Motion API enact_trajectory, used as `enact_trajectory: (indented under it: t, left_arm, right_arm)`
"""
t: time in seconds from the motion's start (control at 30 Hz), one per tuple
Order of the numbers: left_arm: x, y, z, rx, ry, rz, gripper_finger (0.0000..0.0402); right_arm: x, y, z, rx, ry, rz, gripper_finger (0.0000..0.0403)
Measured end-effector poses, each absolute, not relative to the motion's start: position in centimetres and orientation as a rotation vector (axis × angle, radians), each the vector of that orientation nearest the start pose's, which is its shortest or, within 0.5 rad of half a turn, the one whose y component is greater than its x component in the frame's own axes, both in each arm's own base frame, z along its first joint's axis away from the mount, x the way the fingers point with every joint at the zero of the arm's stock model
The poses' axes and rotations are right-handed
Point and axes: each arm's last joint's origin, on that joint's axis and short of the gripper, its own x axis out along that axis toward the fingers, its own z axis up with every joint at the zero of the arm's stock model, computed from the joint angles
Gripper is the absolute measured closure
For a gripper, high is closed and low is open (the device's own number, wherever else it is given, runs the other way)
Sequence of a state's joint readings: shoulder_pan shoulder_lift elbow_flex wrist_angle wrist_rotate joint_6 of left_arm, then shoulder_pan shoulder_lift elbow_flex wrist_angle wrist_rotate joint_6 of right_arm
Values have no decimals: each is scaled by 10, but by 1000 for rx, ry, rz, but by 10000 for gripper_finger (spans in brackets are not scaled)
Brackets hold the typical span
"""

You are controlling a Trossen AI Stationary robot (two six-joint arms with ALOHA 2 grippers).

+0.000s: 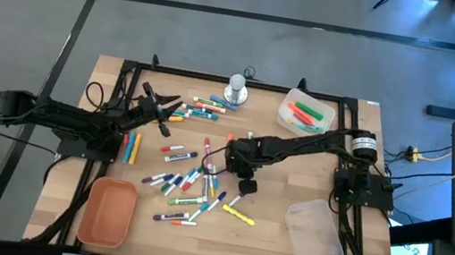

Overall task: Pick & Place Markers
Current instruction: Put the large violet highlighter pen into the white bin

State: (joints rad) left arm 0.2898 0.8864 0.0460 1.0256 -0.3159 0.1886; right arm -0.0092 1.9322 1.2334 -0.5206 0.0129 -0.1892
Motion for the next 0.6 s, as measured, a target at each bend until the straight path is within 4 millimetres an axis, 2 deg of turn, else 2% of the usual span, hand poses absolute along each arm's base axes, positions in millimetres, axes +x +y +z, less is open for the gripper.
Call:
enact_trajectory:
  t: [0.17, 0.3, 0.5, 0.6]
  left_arm:
    - [146, 53, 183, 178, -129, 624, 316]
    - [146, 53, 183, 178, -126, 624, 316]
    - [146, 53, 183, 178, -126, 624, 316]
    - [146, 53, 183, 178, -126, 624, 316]
  right_arm:
    - [368, 4, 166, -241, 1184, -5, 341]
    - [364, 5, 184, -245, 1133, -13, 341]
    - [352, 4, 223, -258, 1032, -40, 341]
    - [337, -1, 242, -314, 1037, -175, 341]
